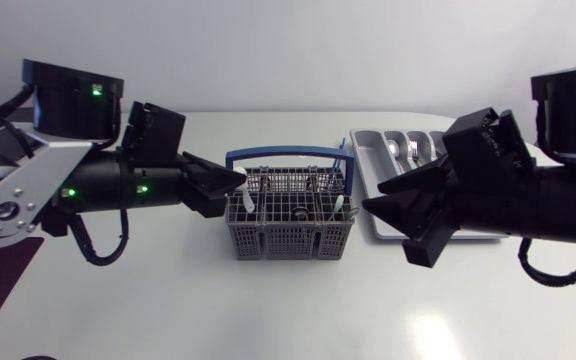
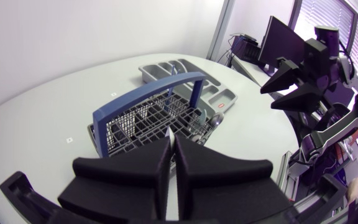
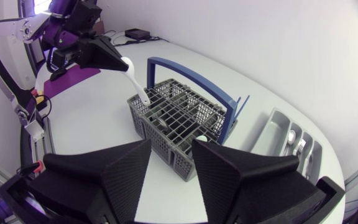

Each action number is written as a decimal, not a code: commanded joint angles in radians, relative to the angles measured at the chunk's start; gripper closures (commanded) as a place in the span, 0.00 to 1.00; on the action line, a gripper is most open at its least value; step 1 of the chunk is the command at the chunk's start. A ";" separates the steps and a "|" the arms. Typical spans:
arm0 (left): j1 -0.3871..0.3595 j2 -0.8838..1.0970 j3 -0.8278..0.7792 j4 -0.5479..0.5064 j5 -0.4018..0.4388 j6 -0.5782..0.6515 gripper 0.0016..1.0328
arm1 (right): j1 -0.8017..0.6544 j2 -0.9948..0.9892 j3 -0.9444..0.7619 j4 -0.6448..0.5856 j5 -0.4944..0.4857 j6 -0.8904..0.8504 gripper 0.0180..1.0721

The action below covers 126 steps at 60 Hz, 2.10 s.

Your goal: Unload the cutlery basket into the drawer organizer.

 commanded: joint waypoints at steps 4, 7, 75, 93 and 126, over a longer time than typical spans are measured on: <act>0.008 -0.098 -0.027 -0.006 0.031 -0.017 0.97 | -0.025 -0.033 -0.038 0.018 -0.065 -0.065 0.51; 0.010 -0.127 -0.027 -0.013 0.044 -0.011 0.97 | -0.033 -0.045 -0.050 0.034 -0.089 -0.080 0.51; -0.001 0.154 0.241 -0.328 0.688 0.383 0.97 | 0.058 0.256 0.058 0.022 -0.468 -0.542 0.48; -0.012 0.208 0.309 -0.438 0.712 0.434 0.97 | 0.052 0.277 0.061 0.074 -0.494 -0.552 0.58; -0.027 0.234 0.333 -0.452 0.714 0.434 0.97 | 0.047 0.342 0.071 0.076 -0.502 -0.581 0.91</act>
